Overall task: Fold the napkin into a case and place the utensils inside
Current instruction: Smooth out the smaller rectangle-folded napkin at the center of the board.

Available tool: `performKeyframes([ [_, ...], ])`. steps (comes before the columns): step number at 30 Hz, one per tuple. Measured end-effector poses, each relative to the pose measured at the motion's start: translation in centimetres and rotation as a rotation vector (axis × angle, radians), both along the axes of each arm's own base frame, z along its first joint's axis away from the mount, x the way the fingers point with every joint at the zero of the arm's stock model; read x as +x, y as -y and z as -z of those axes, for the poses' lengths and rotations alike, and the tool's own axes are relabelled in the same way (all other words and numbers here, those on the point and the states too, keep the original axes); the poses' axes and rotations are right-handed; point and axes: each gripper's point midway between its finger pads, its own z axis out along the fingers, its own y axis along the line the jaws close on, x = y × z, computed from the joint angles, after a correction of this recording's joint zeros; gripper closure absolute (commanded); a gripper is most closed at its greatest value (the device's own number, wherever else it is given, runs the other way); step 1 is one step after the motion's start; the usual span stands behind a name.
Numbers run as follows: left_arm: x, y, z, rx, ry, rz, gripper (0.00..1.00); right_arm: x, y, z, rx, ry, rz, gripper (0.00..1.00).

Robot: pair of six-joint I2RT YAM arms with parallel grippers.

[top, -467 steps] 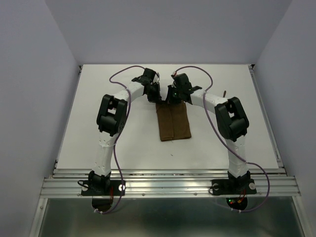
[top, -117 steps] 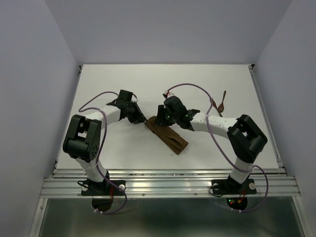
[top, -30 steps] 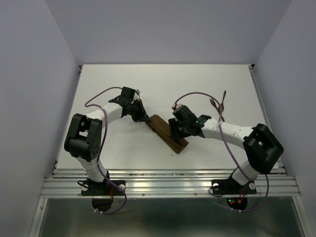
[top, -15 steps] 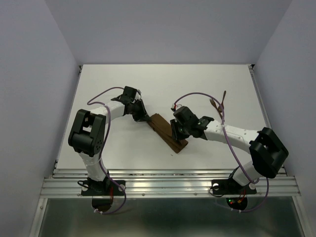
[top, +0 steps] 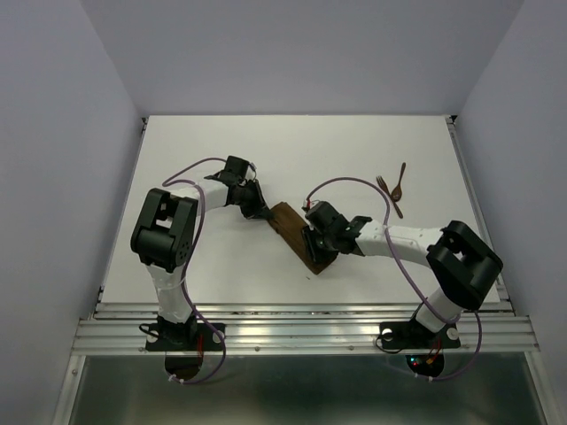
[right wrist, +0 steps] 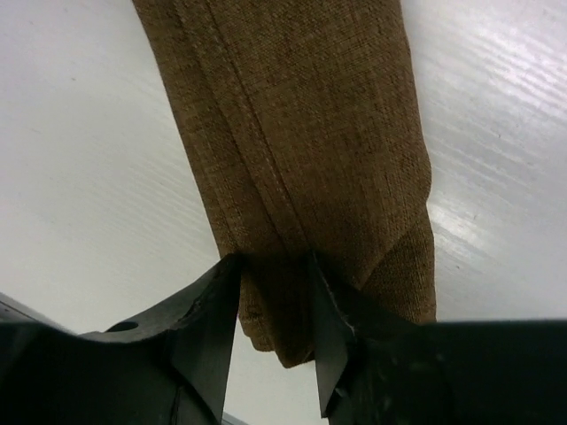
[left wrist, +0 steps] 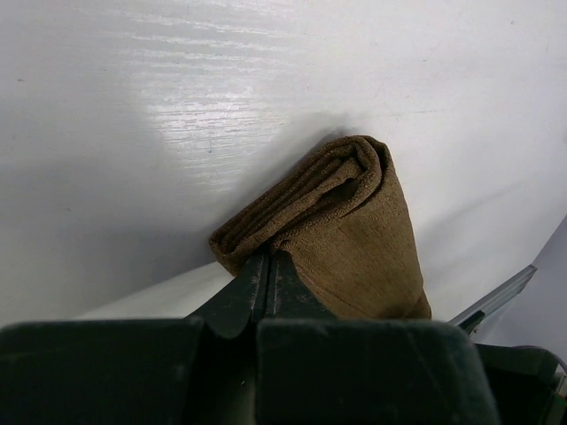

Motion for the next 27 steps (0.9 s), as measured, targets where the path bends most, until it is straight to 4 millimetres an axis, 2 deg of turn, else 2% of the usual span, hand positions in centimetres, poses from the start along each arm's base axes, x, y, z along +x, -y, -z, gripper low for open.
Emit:
performKeyframes([
  [1,0.03,0.08,0.06,-0.003,-0.002,0.002,1.0,-0.11,-0.02,0.46,-0.008,-0.006,-0.003,0.54],
  [9,0.44,0.35,0.03,-0.014,0.011,0.01,1.0,-0.24,-0.66,0.44,-0.031,0.041,-0.016,0.54],
  [15,0.47,0.38,0.01,-0.015,0.014,0.013,1.0,0.02,-0.25,0.5,-0.057,0.06,0.0,0.72],
  [16,0.48,0.39,0.02,-0.015,0.014,0.013,1.0,0.07,-0.2,0.49,-0.06,0.064,0.003,0.78],
  [19,0.52,0.45,0.01,-0.018,0.016,0.014,1.0,0.17,-0.14,0.47,-0.063,0.069,0.012,0.84],
  [21,0.53,0.45,0.0,-0.018,0.016,0.014,1.0,0.23,-0.09,0.46,-0.065,0.072,0.014,0.97],
  [22,0.54,0.46,0.0,-0.019,0.017,0.014,1.0,0.25,-0.07,0.45,-0.066,0.073,0.016,0.99],
  [27,0.56,0.47,-0.01,-0.019,0.018,0.015,1.0,0.33,0.07,0.36,-0.069,0.077,0.026,0.98],
])
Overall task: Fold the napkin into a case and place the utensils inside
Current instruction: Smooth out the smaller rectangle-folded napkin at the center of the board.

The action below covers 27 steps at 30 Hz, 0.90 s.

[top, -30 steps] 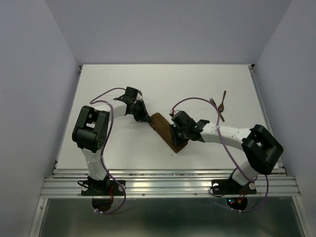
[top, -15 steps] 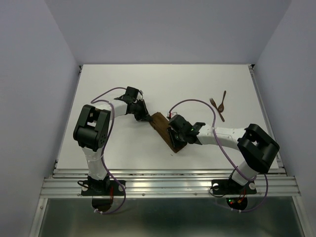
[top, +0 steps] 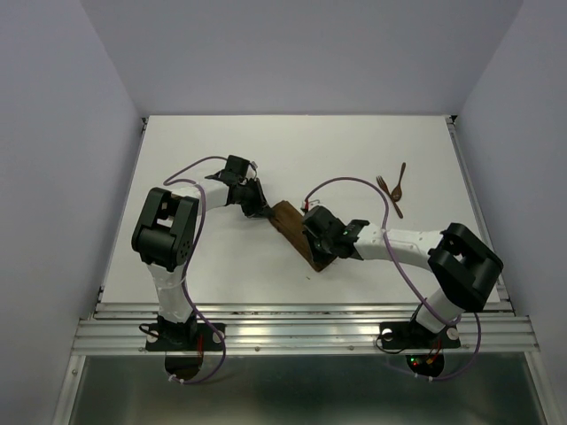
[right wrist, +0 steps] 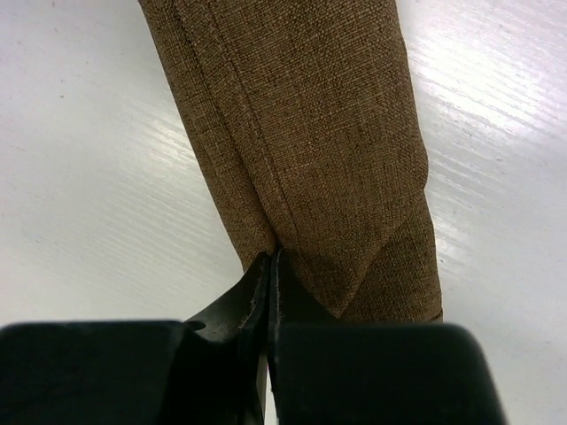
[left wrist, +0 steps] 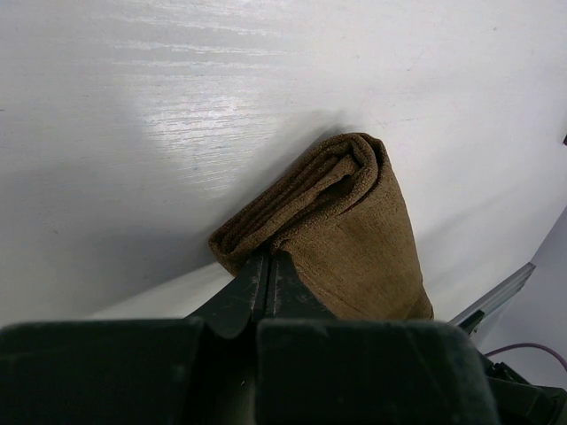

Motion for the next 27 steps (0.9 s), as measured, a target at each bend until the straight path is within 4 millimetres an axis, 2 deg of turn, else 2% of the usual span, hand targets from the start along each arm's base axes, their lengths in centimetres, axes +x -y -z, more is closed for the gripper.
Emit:
performKeyframes([
  [1,0.0,0.0,0.0,0.0,0.0,0.0,1.0,0.0,0.0,0.0,0.0,0.001,0.001,0.93],
  [2,0.0,0.0,0.0,0.0,0.001,0.0,1.0,0.0,0.1,-0.2,0.001,0.004,0.002,0.81],
  [6,0.0,0.0,0.0,-0.001,0.002,0.001,1.0,0.0,0.2,-0.7,-0.001,0.008,-0.002,0.75],
  [11,0.0,0.0,0.0,-0.002,0.002,0.004,1.0,0.0,0.3,-0.8,-0.009,0.01,0.0,0.76],
  [15,0.0,0.1,0.0,-0.002,0.002,0.005,1.0,0.2,0.6,-0.8,-0.021,0.019,0.013,0.83],
  [20,0.0,0.1,0.0,-0.002,0.002,0.005,1.0,0.4,0.8,-0.8,-0.025,0.025,0.031,0.99],
  [27,-0.1,0.2,0.0,-0.001,0.005,0.012,1.0,0.4,0.7,-1.1,-0.018,0.031,0.034,0.99],
])
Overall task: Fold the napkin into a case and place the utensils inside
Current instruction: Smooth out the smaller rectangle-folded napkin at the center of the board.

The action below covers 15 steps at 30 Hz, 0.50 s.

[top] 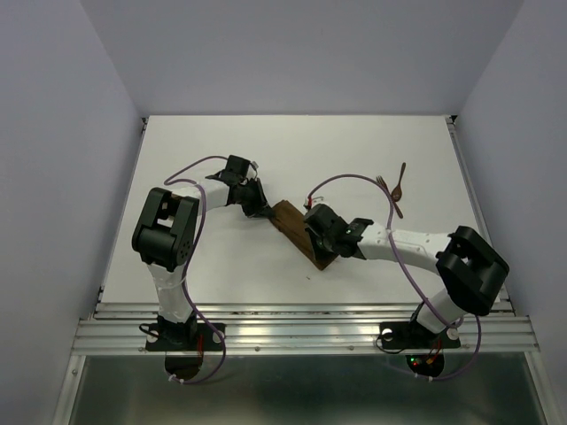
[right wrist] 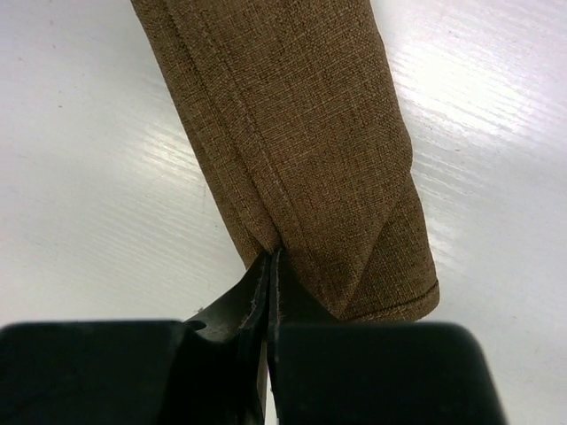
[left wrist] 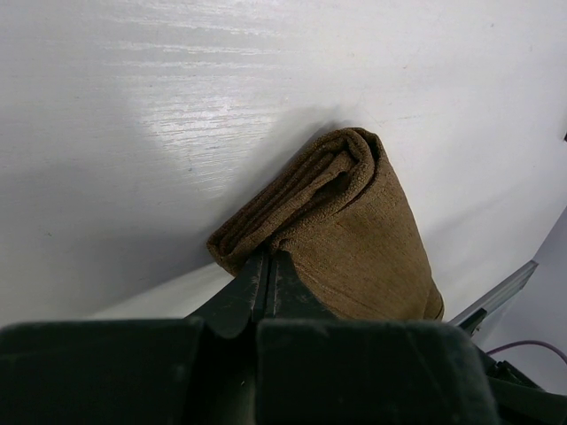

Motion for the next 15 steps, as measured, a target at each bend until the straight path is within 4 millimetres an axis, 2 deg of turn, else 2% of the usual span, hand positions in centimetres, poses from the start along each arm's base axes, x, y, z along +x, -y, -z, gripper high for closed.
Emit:
performKeyframes([
  [7,0.2,0.1,-0.3,0.002,0.006,0.002,1.0,0.3,-0.2,-2.5,0.049,0.051,-0.014,0.99],
  [15,0.9,0.7,-1.3,-0.001,0.029,0.01,1.0,0.3,-0.6,-3.2,0.06,0.06,-0.039,0.99],
])
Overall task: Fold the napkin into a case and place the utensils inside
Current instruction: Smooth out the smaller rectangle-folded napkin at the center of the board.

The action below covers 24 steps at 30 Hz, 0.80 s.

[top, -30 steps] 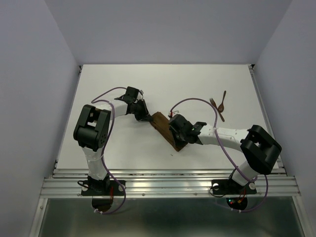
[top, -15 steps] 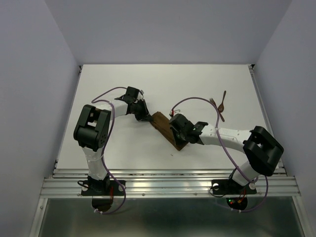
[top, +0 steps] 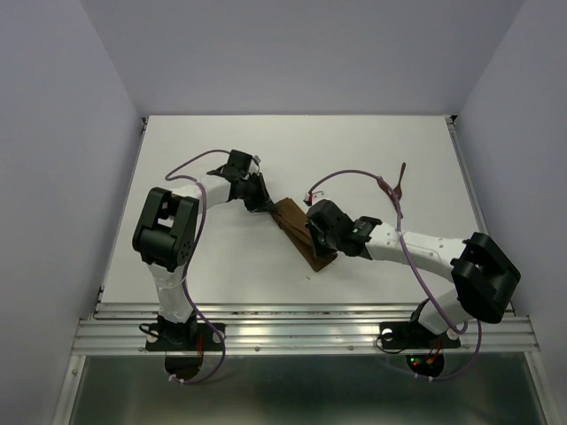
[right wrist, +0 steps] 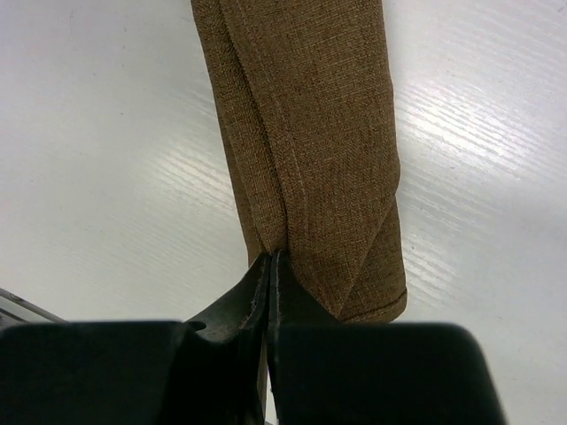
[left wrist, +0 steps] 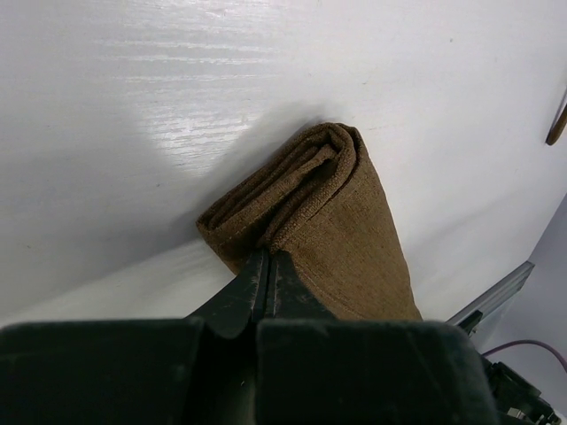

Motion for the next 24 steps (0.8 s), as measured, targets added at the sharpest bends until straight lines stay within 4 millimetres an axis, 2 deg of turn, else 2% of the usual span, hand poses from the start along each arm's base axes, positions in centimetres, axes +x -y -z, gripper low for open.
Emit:
performKeyframes([
  [14,0.3,0.2,-0.8,0.001,0.0,0.003,1.0,-0.5,-0.6,0.0,0.015,-0.021,-0.04,0.99],
  [24,1.2,0.0,-1.7,0.022,0.037,0.0,1.0,-0.1,-1.8,-1.5,0.044,0.006,-0.065,0.99],
])
